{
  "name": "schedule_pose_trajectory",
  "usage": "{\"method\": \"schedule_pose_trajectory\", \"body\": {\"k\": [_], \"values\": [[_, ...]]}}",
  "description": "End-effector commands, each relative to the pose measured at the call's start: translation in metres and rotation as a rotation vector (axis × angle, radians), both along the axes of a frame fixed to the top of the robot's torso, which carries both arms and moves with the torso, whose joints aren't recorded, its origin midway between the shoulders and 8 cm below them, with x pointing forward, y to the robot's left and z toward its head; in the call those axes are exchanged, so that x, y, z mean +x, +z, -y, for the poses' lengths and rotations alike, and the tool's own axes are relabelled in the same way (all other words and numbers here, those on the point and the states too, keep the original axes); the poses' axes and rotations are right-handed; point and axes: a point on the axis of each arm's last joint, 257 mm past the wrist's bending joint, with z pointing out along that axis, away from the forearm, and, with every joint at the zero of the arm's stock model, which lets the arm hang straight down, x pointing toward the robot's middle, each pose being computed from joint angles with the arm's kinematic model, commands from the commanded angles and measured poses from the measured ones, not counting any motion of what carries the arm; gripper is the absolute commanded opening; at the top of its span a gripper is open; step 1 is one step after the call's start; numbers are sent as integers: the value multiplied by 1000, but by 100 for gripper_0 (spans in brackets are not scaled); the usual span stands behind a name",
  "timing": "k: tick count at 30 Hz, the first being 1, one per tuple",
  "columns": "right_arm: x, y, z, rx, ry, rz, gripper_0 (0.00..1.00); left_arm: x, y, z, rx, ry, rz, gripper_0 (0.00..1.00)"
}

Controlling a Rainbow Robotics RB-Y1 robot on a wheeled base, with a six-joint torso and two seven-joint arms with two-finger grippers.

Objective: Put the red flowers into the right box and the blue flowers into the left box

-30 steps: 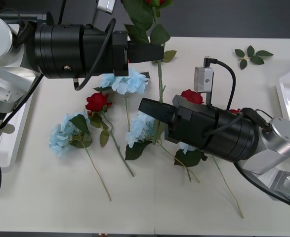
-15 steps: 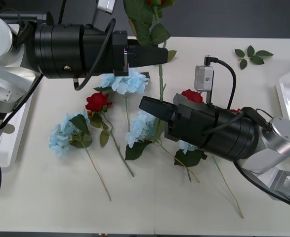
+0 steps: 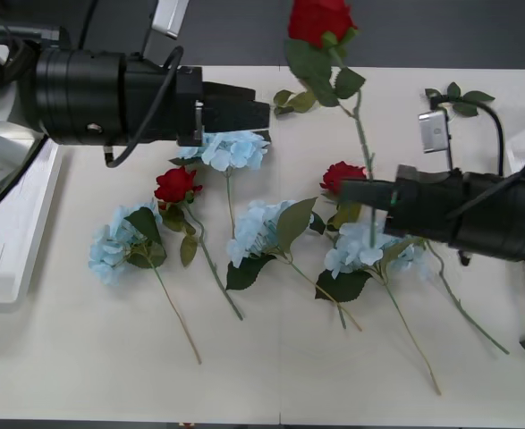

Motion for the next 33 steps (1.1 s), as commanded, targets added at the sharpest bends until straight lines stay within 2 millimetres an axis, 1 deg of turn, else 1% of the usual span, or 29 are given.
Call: {"method": "schedule_pose_trajectory", "body": {"k": [1,2,3,5,7,9,10,11,13,14,15,17,18,19,20,21,22,23,24,25,26,27,29,30,33], "values": [[23,3,54,-118,-72,0,0,12,-5,-56,104,91,-40,100],[27,2,64,-140,-89,0,0,13,-7,-64,120,105,-48,100],[35,-1,87,-190,-124,-2,0,15,-13,-78,156,128,-69,100],[43,-6,118,-253,-166,-8,0,16,-20,-96,201,164,-105,100],[52,-12,163,-334,-223,-25,0,19,-32,-120,267,227,-158,100],[59,-18,202,-410,-272,-28,0,20,-43,-136,320,279,-200,100],[61,-20,213,-435,-285,-27,0,19,-48,-140,336,294,-217,100],[64,-22,230,-471,-308,-22,0,19,-52,-145,354,319,-240,100],[72,-30,272,-552,-366,-22,0,19,-66,-155,402,389,-298,100],[74,-35,287,-581,-387,-22,0,19,-72,-158,417,423,-321,100],[77,-38,306,-620,-415,-20,0,19,-77,-162,434,463,-336,100],[78,-43,327,-659,-442,-25,0,18,-85,-163,450,512,-358,100],[79,-45,343,-688,-464,-28,0,17,-91,-166,468,556,-371,100],[79,-47,355,-710,-480,-29,0,16,-96,-167,479,586,-385,100],[79,-50,373,-742,-506,-32,0,14,-104,-169,492,637,-415,100],[79,-51,383,-760,-521,-33,0,12,-111,-170,502,667,-434,100],[79,-53,400,-794,-549,-31,0,9,-121,-170,518,707,-459,100],[79,-53,409,-812,-561,-29,0,8,-124,-170,522,725,-468,100],[78,-56,428,-847,-591,-32,0,6,-133,-171,529,765,-499,100],[75,-58,453,-881,-631,-44,0,3,-143,-171,537,801,-531,100],[74,-58,460,-889,-642,-48,0,2,-146,-170,538,809,-542,100],[69,-60,484,-914,-683,-62,0,-1,-158,-171,546,846,-597,100],[60,-65,510,-932,-725,-94,0,-6,-172,-172,563,887,-660,100],[58,-66,518,-939,-736,-100,0,-8,-176,-173,570,901,-679,100],[37,-80,554,-973,-794,-149,0,-17,-192,-179,604,969,-774,100]]}}
